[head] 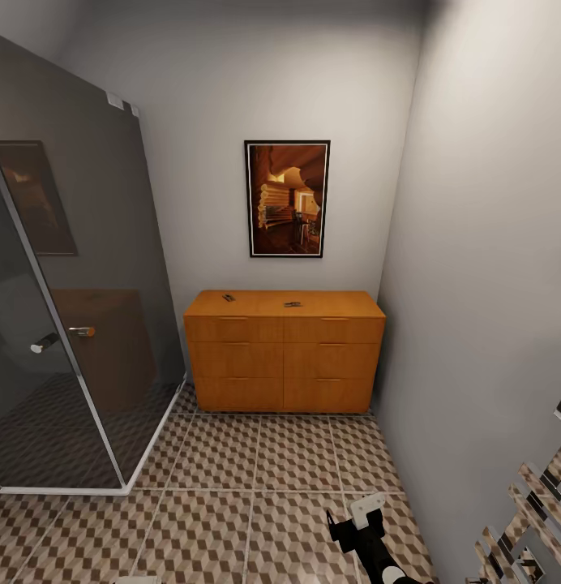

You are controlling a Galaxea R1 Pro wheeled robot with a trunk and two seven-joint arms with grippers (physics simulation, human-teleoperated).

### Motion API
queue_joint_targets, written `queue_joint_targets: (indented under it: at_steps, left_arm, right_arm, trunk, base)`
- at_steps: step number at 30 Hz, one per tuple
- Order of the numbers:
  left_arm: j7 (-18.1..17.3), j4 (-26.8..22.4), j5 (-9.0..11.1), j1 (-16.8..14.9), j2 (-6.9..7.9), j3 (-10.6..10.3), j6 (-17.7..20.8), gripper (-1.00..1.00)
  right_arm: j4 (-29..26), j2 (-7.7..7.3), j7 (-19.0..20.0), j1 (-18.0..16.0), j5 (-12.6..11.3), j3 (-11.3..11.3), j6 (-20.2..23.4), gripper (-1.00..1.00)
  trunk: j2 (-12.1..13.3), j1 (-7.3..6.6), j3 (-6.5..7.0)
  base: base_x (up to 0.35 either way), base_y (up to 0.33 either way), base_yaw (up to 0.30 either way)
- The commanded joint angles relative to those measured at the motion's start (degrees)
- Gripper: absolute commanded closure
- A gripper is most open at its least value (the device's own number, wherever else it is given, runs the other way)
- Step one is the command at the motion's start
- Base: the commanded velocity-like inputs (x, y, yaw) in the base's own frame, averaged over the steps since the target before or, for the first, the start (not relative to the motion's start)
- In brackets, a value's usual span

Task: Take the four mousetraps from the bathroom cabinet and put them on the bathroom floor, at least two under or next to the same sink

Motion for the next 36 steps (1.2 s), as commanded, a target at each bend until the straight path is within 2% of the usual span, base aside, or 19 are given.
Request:
queue_joint_targets:
  at_steps: [1,36]
  left_arm:
    - [-0.11,0.21,0.47,-0.06,-0.03,-0.49,-0.30,-1.00]
    - [-0.11,0.21,0.47,-0.06,-0.03,-0.49,-0.30,-1.00]
  right_arm:
    - [0.07,0.01,-0.56,-0.03,0.60,0.15,-0.07,-1.00]
    - [0.07,0.01,-0.56,-0.03,0.59,0.15,-0.07,-1.00]
  trunk:
    - [-0.05,0.02,-0.02]
    - [-0.05,0.02,-0.02]
  base:
    - [0.000,0.000,0.000]
    - [0.000,0.000,0.000]
